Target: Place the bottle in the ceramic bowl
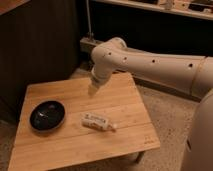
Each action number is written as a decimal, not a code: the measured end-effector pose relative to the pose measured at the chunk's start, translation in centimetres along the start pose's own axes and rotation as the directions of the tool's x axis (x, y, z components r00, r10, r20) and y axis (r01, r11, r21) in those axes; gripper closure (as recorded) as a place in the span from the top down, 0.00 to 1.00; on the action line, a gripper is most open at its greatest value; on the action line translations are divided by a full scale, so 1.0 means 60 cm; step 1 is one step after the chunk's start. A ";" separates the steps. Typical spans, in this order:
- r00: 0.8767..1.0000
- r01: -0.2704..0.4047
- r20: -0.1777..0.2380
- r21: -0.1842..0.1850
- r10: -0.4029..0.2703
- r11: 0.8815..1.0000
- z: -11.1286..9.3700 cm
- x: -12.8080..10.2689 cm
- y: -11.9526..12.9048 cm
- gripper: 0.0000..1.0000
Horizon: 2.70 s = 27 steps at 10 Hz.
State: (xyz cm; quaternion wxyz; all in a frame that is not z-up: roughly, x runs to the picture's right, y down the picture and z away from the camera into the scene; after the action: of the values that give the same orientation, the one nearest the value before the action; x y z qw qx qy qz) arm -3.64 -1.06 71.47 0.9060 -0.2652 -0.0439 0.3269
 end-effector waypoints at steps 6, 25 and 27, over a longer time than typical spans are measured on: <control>1.000 -0.018 -0.013 0.006 0.018 1.000 0.006 0.007 -0.001 0.65; 0.927 0.361 0.138 -0.067 -0.350 0.930 0.131 0.259 0.103 0.65; 0.924 0.364 0.149 -0.061 -0.352 0.929 0.134 0.256 0.103 0.65</control>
State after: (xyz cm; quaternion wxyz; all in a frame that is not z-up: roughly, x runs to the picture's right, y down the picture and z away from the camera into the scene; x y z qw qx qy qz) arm 2.85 16.03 73.75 0.9330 -0.2692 -0.1671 0.1707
